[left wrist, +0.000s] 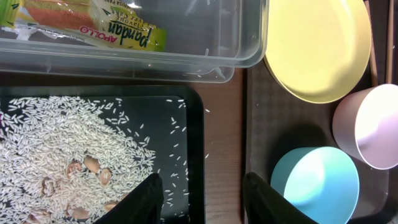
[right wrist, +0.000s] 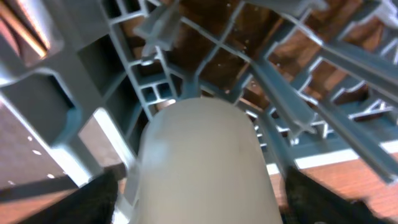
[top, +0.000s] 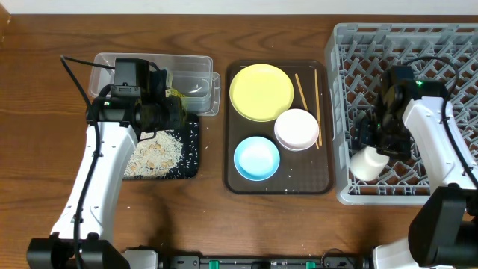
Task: Sort waste into correct bins and load items into the dishwasher rack
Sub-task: 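Reach the right gripper to the pink bowl on the brown tray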
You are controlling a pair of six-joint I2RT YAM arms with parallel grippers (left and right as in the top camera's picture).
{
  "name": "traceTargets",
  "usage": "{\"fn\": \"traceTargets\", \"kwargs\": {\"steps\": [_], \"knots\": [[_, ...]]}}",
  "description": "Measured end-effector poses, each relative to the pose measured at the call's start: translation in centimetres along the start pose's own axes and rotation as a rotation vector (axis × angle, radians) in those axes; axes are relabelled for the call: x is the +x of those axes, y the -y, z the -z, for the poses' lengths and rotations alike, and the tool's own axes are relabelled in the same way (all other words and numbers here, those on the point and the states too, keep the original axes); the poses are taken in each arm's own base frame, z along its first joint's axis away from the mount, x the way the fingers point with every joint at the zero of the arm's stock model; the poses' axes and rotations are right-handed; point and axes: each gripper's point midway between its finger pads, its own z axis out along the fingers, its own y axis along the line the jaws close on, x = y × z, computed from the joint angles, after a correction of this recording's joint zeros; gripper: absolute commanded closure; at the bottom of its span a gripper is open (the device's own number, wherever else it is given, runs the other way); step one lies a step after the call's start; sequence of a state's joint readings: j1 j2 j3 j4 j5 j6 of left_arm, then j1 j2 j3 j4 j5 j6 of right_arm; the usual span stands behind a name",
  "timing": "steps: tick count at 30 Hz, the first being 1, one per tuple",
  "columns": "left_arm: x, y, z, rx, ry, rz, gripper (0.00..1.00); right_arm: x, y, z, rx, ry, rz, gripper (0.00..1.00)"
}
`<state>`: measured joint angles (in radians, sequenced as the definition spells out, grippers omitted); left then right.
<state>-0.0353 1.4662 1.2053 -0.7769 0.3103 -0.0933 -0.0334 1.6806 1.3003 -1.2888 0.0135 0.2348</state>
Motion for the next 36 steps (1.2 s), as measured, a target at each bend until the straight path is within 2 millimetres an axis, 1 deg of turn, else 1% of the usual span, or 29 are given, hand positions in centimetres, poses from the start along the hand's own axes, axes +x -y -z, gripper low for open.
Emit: {"fn": "traceTargets", "kwargs": {"steps": [3,10,13,16,18,19,22,24,25,27,29,32,34,36], "knots": [[0.0,0.0,0.0,0.0,0.0,0.0,0.55,0.0,0.0,0.0,0.003,0.001,-0.002,0.07],[0.0,0.0,0.0,0.0,0.0,0.0,0.55,0.0,0.0,0.1,0.004,0.002,-0.002,0.07],[0.0,0.0,0.0,0.0,-0.001,0.0,0.55,-0.4,-0.1,1.1,0.001,0.014,-0.002,0.07],[0.0,0.0,0.0,0.0,0.0,0.0,0.55,-1.8,-0.4,3.6,-0.013,0.075,-0.003,0.06],[-0.1,0.0,0.0,0.0,0.003,-0.002,0.54,-3.2,-0.7,6.3,-0.033,0.148,-0.003,0.06],[-0.1,0.0,0.0,0.0,0.003,-0.004,0.5,-4.0,-0.9,7.7,-0.044,0.191,0.001,0.07],[0.0,0.0,0.0,-0.002,-0.001,-0.013,0.48,-5.6,-1.8,11.0,-0.08,0.296,0.019,0.11],[0.1,0.0,0.1,-0.003,-0.002,-0.02,0.45,-6.3,-3.5,12.6,-0.113,0.359,0.057,0.17],[0.1,0.0,0.2,-0.003,-0.001,-0.023,0.43,-6.5,-4.3,13.0,-0.128,0.377,0.076,0.18],[0.0,0.1,0.6,-0.001,0.01,-0.035,0.42,-6.6,-6.7,13.4,-0.16,0.408,0.132,0.22],[-0.2,0.4,1.4,0.002,0.037,-0.054,0.39,-6.4,-9.6,13.5,-0.194,0.437,0.191,0.28],[-0.6,0.9,3.2,0.01,0.093,-0.075,0.38,-5.9,-13.6,12.8,-0.244,0.46,0.253,0.38],[-0.9,1.2,4.2,0.014,0.123,-0.086,0.35,-5.4,-15.4,11.7,-0.265,0.461,0.277,0.42],[-1.0,1.4,4.7,0.015,0.14,-0.096,0.34,-4.8,-16.7,10.3,-0.271,0.446,0.291,0.44]]}}
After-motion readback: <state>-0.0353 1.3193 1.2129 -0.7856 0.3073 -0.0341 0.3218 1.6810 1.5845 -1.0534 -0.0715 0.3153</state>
